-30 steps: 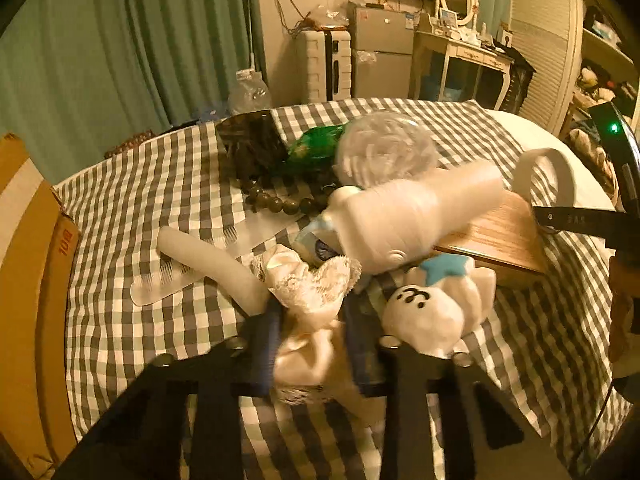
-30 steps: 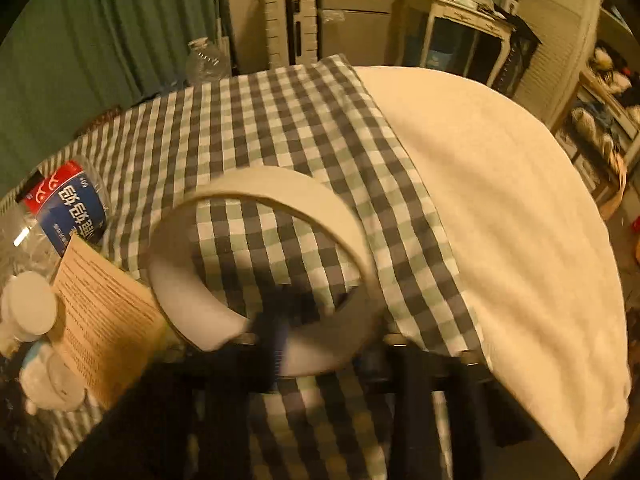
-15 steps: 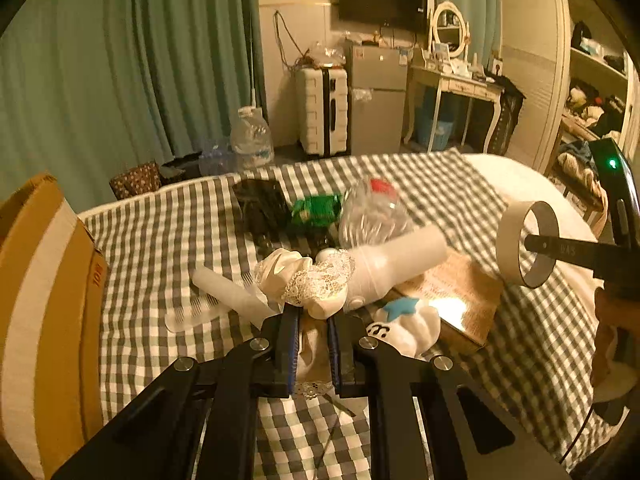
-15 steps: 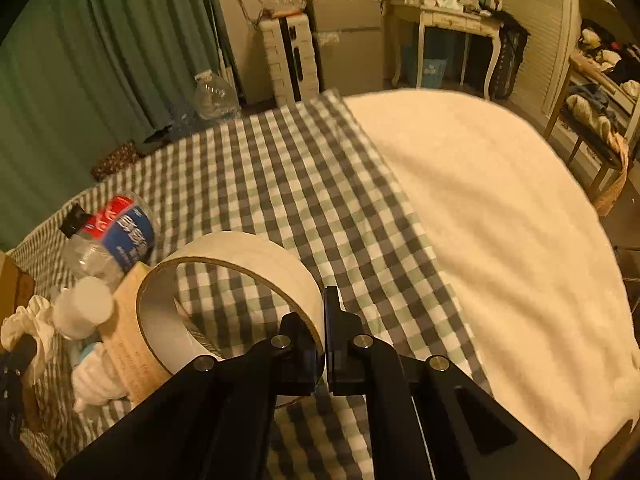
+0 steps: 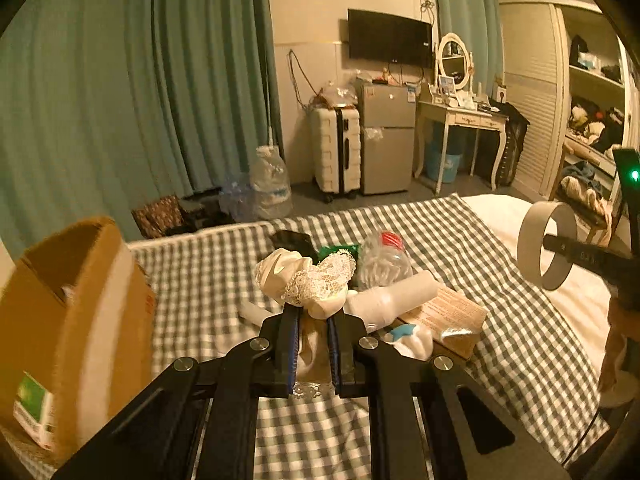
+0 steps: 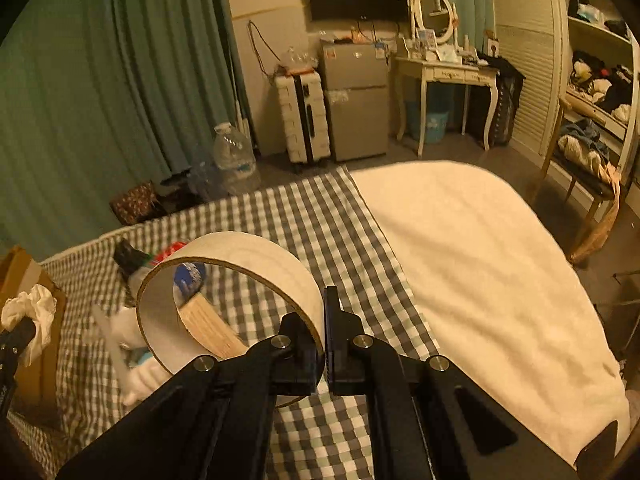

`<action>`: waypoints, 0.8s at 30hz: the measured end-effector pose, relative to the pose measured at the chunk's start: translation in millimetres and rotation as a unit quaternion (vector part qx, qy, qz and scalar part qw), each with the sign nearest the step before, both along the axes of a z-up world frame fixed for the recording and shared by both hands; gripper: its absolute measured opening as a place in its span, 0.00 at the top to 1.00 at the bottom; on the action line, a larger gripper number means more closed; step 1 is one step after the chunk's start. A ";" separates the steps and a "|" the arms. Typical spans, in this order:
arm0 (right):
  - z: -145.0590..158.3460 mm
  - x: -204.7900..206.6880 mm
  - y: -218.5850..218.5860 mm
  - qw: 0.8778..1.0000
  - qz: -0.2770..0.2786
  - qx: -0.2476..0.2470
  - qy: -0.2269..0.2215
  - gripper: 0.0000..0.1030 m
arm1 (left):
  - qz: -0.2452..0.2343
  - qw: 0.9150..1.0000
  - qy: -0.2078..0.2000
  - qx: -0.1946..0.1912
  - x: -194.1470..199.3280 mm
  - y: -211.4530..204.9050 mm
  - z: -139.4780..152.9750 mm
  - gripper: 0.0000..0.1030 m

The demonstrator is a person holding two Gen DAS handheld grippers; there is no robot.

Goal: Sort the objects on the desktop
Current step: 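Lift and carry the tape roll and scrunchie toward the cardboard box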

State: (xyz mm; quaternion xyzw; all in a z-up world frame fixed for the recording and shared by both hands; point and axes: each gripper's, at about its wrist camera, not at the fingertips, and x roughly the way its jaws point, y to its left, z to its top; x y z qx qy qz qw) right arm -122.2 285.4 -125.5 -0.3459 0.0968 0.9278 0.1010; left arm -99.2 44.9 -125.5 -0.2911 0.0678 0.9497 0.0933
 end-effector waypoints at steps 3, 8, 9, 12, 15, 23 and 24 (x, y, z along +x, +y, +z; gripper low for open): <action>10.8 4.2 -6.5 1.000 0.004 0.000 0.017 0.97 | 0.013 1.000 0.008 0.009 11.4 -14.0 12.3 0.88; 27.6 11.7 -29.9 0.999 0.023 0.013 0.039 0.97 | 0.037 0.998 0.032 0.030 18.4 -35.4 38.9 0.88; 30.4 13.6 -35.7 0.999 0.026 0.013 0.042 0.97 | 0.040 0.998 0.037 0.034 20.7 -39.9 42.3 0.88; 38.8 20.7 -51.3 0.998 0.035 0.019 0.049 0.97 | 0.058 0.996 0.054 0.039 27.8 -53.3 51.1 0.88; 51.7 33.0 -68.7 0.997 0.040 0.025 0.060 0.97 | 0.063 0.995 0.062 0.039 32.6 -63.5 59.9 0.88; 83.1 51.6 -105.2 0.995 0.049 -0.017 0.083 0.97 | 0.026 0.994 0.095 0.054 51.5 -81.9 89.1 0.88; 88.6 52.7 -114.8 0.995 0.052 -0.013 0.088 0.97 | 0.028 0.993 0.097 0.055 52.5 -84.8 91.3 0.88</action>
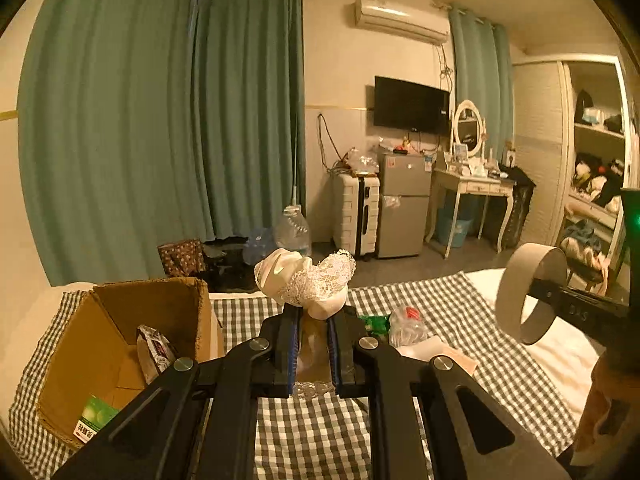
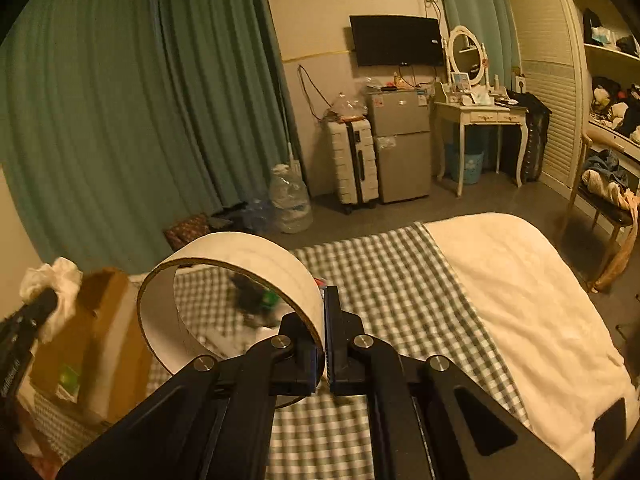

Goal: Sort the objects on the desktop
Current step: 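Lift and carry the tape roll and scrunchie toward the cardboard box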

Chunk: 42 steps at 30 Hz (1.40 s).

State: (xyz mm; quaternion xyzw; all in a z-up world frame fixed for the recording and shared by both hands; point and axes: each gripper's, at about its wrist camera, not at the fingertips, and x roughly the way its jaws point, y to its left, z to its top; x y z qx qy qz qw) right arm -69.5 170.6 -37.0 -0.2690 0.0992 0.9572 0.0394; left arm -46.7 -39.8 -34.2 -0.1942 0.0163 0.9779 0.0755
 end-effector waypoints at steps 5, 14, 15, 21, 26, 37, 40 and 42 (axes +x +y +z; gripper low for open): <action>21.5 1.9 -34.1 0.999 0.017 0.020 0.019 0.97 | 0.030 0.999 0.015 -0.025 5.5 -18.9 8.9 0.88; 50.4 0.2 -83.1 0.997 0.048 0.036 0.045 0.97 | 0.102 0.993 0.021 -0.059 3.9 -60.9 17.6 0.88; 51.0 -0.2 -87.3 0.997 0.052 0.037 0.046 0.97 | 0.105 0.992 0.021 -0.060 3.5 -62.1 17.2 0.88; 60.2 -11.5 -115.0 0.995 0.076 0.044 0.038 0.97 | 0.094 0.994 0.012 -0.060 4.1 -83.4 18.9 0.88; 74.6 -8.8 -142.2 0.993 0.099 0.048 0.049 0.97 | 0.103 0.993 0.008 -0.057 7.3 -112.0 23.2 0.88; 53.1 -22.4 -227.1 0.982 0.168 0.070 0.042 0.97 | 0.142 0.988 -0.032 -0.043 -5.1 -180.9 3.2 0.88; 43.9 -30.8 -244.9 0.980 0.184 0.065 0.042 0.96 | 0.140 0.988 -0.040 -0.045 -9.3 -187.2 -7.9 0.88; 33.7 -40.1 -260.8 0.977 0.200 0.065 0.036 0.96 | 0.140 0.988 -0.052 -0.033 -14.5 -192.9 -15.2 0.88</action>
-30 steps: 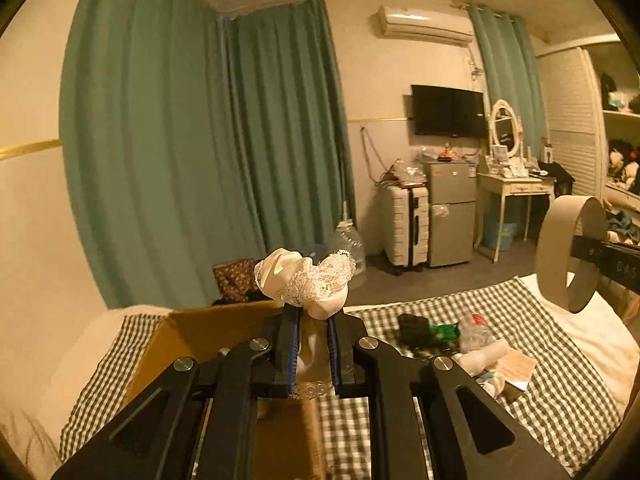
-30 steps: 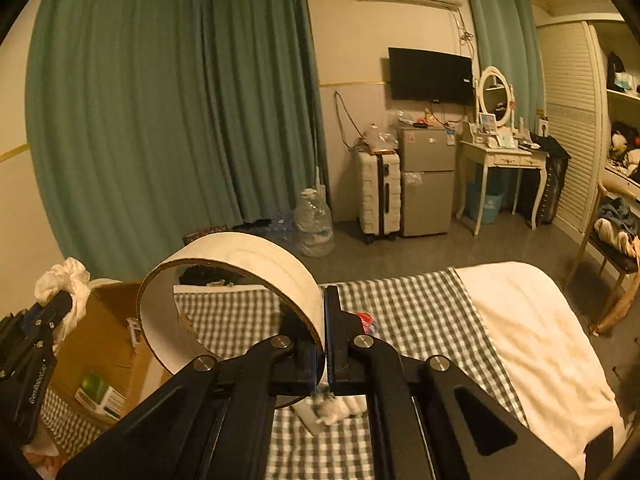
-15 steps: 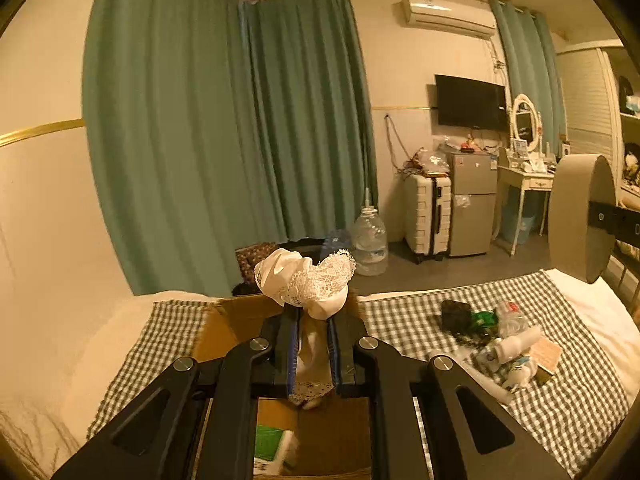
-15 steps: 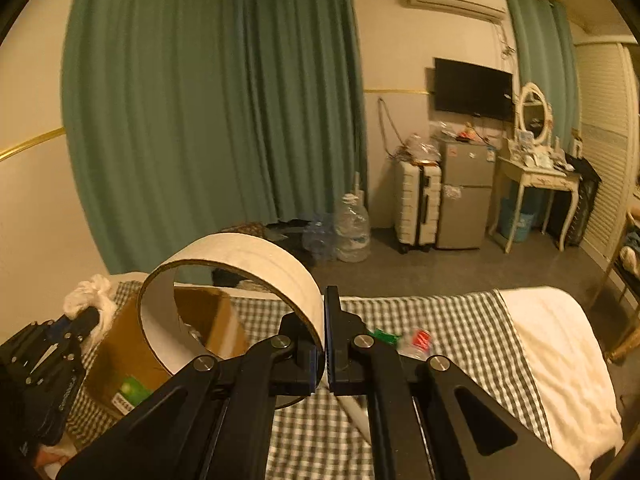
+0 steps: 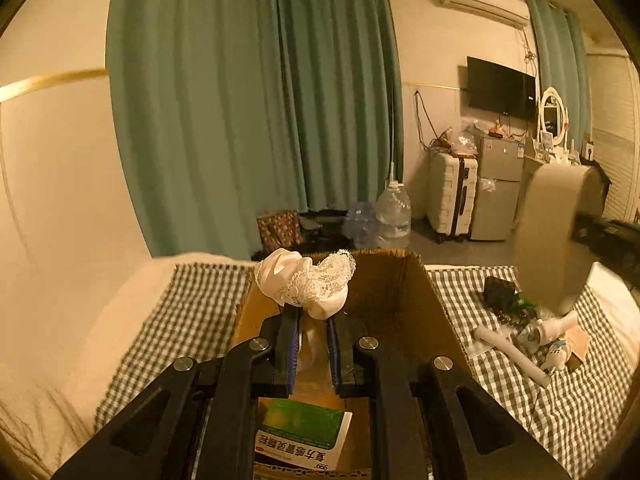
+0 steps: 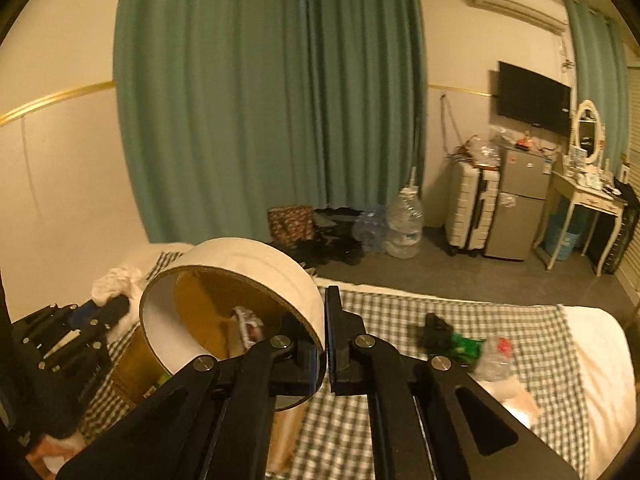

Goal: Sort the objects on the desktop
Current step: 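Lift and carry the tape roll and scrunchie toward the cardboard box, then open both tools over the cardboard box to drop the items inside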

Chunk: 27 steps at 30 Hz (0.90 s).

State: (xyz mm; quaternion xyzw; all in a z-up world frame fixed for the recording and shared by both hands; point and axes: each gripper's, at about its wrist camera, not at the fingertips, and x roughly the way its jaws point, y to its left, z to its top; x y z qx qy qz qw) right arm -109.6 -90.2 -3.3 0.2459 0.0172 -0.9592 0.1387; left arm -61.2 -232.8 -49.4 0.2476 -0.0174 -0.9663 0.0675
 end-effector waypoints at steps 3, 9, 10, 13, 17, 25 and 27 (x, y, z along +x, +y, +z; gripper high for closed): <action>-12.5 -12.2 -20.3 1.000 0.018 0.002 -0.011 0.96 | 0.003 1.000 -0.015 0.007 -9.3 -4.2 -8.6 0.88; -42.2 -35.5 -53.6 0.998 0.049 0.016 -0.041 0.96 | 0.008 0.998 -0.054 0.012 -23.7 -10.6 -30.8 0.88; -45.5 -38.9 -57.3 0.997 0.051 0.019 -0.046 0.96 | 0.009 0.998 -0.061 0.017 -26.3 -12.1 -35.1 0.88; -59.9 -52.7 -63.9 0.996 0.056 0.030 -0.069 0.96 | 0.009 0.996 -0.081 0.027 -32.4 -14.0 -45.5 0.88; -77.3 -69.7 -71.8 0.992 0.058 0.041 -0.102 0.96 | 0.010 0.994 -0.102 0.027 -38.4 -13.2 -56.4 0.88; -101.5 -88.3 -86.1 0.986 0.066 0.062 -0.136 0.96 | 0.025 0.991 -0.125 0.035 -45.9 -20.6 -70.4 0.88; -104.6 -90.1 -88.0 0.987 0.063 0.070 -0.132 0.95 | 0.030 0.991 -0.123 0.037 -45.5 -22.4 -70.5 0.88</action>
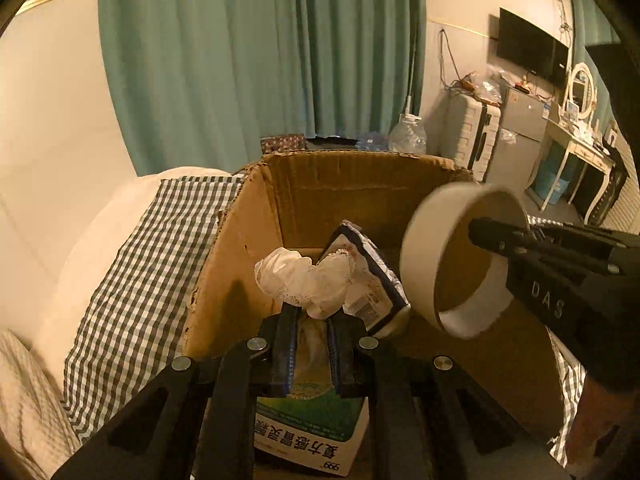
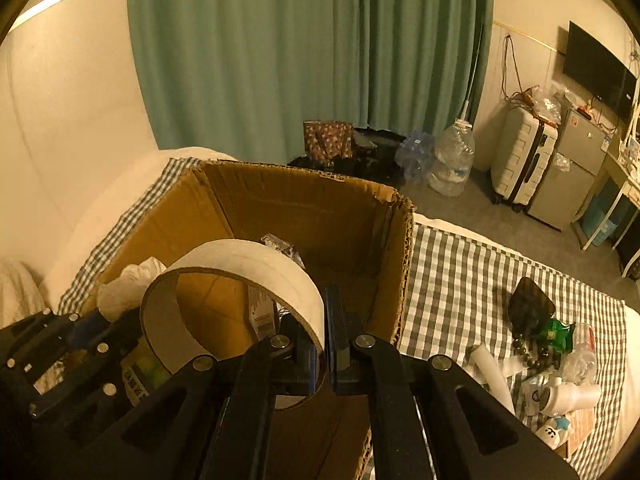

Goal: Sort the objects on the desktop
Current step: 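Open both tools over the cardboard box to drop the items inside, then move both open tools back over the remaining clutter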

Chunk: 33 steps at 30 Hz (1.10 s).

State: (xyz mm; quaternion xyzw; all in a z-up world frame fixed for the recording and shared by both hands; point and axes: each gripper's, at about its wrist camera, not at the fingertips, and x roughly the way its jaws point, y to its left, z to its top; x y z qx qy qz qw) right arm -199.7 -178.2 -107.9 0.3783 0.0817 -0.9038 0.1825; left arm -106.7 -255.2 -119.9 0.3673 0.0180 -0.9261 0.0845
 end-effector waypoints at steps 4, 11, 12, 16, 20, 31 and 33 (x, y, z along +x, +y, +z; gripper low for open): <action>-4.6 0.6 -0.2 1.000 -0.001 0.001 -0.003 0.81 | 0.002 1.000 0.010 -0.007 1.2 1.1 4.4 0.79; -4.0 4.4 7.2 1.000 -0.012 0.000 -0.009 0.48 | 0.010 1.000 0.021 -0.012 3.1 3.2 14.2 0.55; -3.6 5.4 7.0 1.000 -0.005 0.005 -0.013 0.43 | 0.012 1.000 0.025 -0.011 4.3 2.7 16.6 0.47; 1.4 11.8 5.3 1.000 0.006 0.016 -0.012 0.34 | 0.018 0.999 0.042 -0.007 9.1 -0.2 25.7 0.42; 10.4 18.3 4.5 1.000 0.006 0.025 -0.002 0.31 | 0.025 0.999 0.046 0.003 8.8 -4.5 28.2 0.42; 44.3 43.4 52.1 0.998 -0.038 0.006 0.048 0.31 | 0.035 0.996 0.081 -0.006 15.4 6.9 46.7 0.22; 54.9 50.8 67.0 0.997 -0.049 -0.007 0.062 0.30 | 0.037 0.995 0.094 -0.011 17.3 11.2 53.5 0.18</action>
